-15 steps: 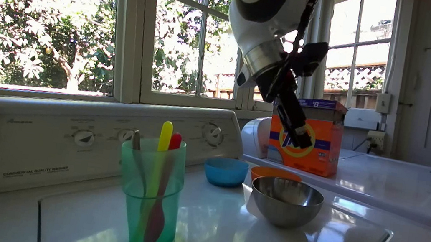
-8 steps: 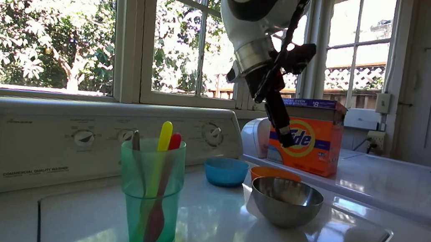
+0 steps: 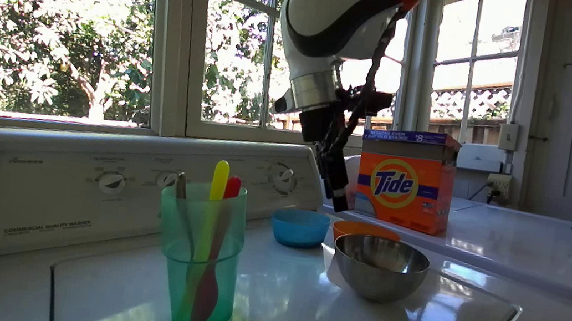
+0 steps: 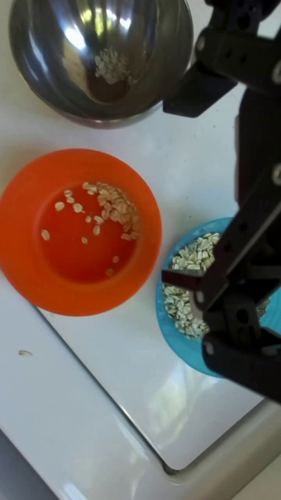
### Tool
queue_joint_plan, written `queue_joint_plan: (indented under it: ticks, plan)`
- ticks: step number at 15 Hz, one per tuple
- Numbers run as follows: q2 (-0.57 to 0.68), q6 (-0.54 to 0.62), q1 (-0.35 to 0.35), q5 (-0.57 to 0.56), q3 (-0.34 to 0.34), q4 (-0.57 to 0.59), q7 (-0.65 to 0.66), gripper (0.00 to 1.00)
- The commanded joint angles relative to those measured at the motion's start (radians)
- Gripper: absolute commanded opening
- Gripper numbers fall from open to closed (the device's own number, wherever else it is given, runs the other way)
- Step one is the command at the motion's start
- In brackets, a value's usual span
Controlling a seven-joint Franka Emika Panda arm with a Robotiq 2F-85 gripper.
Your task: Move the green cup to the left, then put the blue bowl in the orange bowl
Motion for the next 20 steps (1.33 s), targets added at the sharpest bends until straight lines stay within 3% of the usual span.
queue_joint_plan:
  ticks: [1,8,10,11,20]
  plan:
    - [0.035,0.091,0.002,0.016,0.005,0.011,-0.002,1.0]
    - [0.06,0.232,-0.002,0.069,0.019,0.002,0.03,0.98]
    - [0.062,0.252,-0.002,0.084,0.02,-0.003,0.036,0.91]
    - [0.063,0.259,-0.002,0.09,0.018,-0.006,0.042,0.74]
    - [0.071,0.249,-0.009,0.106,0.009,-0.015,0.09,0.03]
